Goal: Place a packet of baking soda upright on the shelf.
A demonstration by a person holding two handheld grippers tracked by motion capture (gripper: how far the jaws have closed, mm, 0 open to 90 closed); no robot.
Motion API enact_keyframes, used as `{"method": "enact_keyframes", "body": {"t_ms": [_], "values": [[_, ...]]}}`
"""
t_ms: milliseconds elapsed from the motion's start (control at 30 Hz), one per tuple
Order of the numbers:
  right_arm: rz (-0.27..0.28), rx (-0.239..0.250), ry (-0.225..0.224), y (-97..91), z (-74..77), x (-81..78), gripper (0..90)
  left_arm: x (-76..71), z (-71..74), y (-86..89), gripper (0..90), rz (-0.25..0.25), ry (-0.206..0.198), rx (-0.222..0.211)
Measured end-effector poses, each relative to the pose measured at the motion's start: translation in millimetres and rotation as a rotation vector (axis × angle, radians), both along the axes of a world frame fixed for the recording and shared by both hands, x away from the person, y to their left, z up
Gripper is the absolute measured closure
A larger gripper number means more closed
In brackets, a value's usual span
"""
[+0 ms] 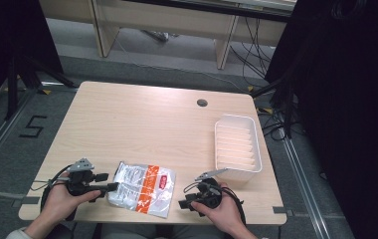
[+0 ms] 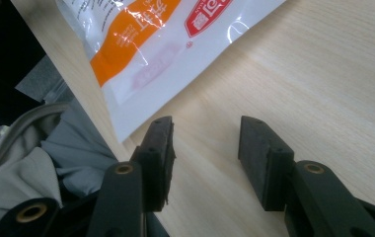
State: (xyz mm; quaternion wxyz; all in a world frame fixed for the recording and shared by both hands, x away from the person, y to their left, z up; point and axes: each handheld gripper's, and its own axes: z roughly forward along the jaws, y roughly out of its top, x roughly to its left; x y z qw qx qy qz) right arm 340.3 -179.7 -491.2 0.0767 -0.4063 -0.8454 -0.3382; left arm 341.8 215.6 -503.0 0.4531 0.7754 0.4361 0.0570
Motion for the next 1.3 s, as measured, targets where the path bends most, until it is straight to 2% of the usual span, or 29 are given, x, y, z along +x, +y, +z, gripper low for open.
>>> {"method": "enact_keyframes", "body": {"t_ms": [100, 133, 200, 267, 300, 367, 433, 500, 567, 600, 633, 667, 733, 800, 833, 900, 933, 1000, 1033, 1067, 1200, 1233, 1300], "values": [[-0.001, 0.003, 0.017, 1.9, -0.2, 0.9, 57.1, -0.1, 0.0, 0.1, 39.3, 0.000, 0.000, 0.000], [0.025, 0.016, -0.005, 2.7, -2.8, 4.4, 57.0, 0.0, 0.0, 0.1, 39.2, 0.001, -0.001, 0.000], [0.014, 0.024, 0.020, 6.0, -3.1, 6.0, 56.6, 0.0, -0.1, 0.0, 39.3, 0.001, 0.000, -0.001], [0.014, 0.036, 0.021, 10.4, -5.0, 9.1, 56.3, -0.4, 0.0, 0.2, 39.2, -0.002, -0.001, 0.002], [-0.007, 0.035, 0.054, 13.7, -3.9, 8.6, 56.1, -0.7, 0.3, 0.1, 39.3, 0.000, -0.001, -0.001], [-0.018, 0.028, 0.085, 21.3, -6.3, 12.6, 55.4, -1.0, 0.3, 0.5, 39.2, 0.002, -0.004, 0.000], [-0.023, 0.025, 0.091, 23.0, -7.3, 13.4, 55.4, -1.0, 0.2, 0.5, 39.2, 0.002, -0.003, -0.004], [-0.039, 0.024, 0.130, 28.1, -7.4, 15.9, 54.6, -0.7, 0.2, 0.7, 39.2, -0.003, -0.002, -0.001], [-0.042, 0.018, 0.131, 29.3, -7.4, 16.9, 54.5, -0.5, 0.3, 0.5, 39.2, -0.008, 0.000, 0.000], [-0.027, 0.035, 0.101, 30.6, -8.9, 18.7, 54.1, -0.5, 0.2, 0.3, 39.2, -0.008, 0.001, 0.000], [-0.034, 0.030, 0.131, 32.0, -7.9, 18.8, 54.2, -0.4, 0.1, 0.3, 39.2, -0.009, 0.002, 0.000], [-0.021, 0.050, 0.116, 33.2, -9.4, 20.3, 54.0, -0.4, 0.1, 0.3, 39.2, -0.009, 0.003, 0.001], [-0.029, 0.054, 0.132, 37.6, -10.1, 22.9, 53.3, -0.6, -0.1, -0.2, 39.2, -0.004, 0.002, -0.003], [-0.021, 0.057, 0.125, 38.9, -11.0, 24.1, 53.2, -0.6, -0.1, 0.0, 39.2, -0.005, 0.004, -0.002], [-0.027, 0.090, 0.160, 41.4, -11.7, 25.0, 53.1, -0.6, -0.2, 0.2, 39.1, -0.009, 0.007, -0.001], [-0.027, 0.095, 0.155, 40.9, -13.1, 26.6, 53.2, -0.4, -0.2, 0.5, 39.1, -0.013, 0.006, 0.003], [-0.038, 0.101, 0.177, 41.4, -13.5, 27.7, 53.2, -0.4, -0.1, 0.4, 39.1, -0.011, 0.006, 0.003], [-0.031, 0.120, 0.187, 43.2, -13.5, 28.8, 53.1, -0.5, -0.1, 0.6, 39.1, -0.010, 0.007, 0.002], [-0.034, 0.114, 0.177, 44.0, -13.6, 29.0, 53.1, -0.6, -0.1, 0.4, 39.1, -0.009, 0.007, 0.000], [-0.018, 0.108, 0.141, 44.9, -13.7, 30.0, 54.5, -0.8, 0.0, 0.1, 39.1, -0.004, 0.005, -0.003], [-0.015, 0.103, 0.115, 49.3, -3.9, 28.8, 56.6, -0.3, -0.1, 0.6, 39.1, -0.008, 0.005, 0.003], [0.001, 0.110, 0.082, 50.3, -3.3, 30.0, 57.1, -0.3, -0.1, 0.6, 39.1, -0.008, 0.005, 0.003], [-0.010, 0.104, 0.093, 52.4, -1.3, 29.8, 57.1, -0.8, 0.1, 0.0, 39.1, 0.000, 0.006, -0.005]]}}
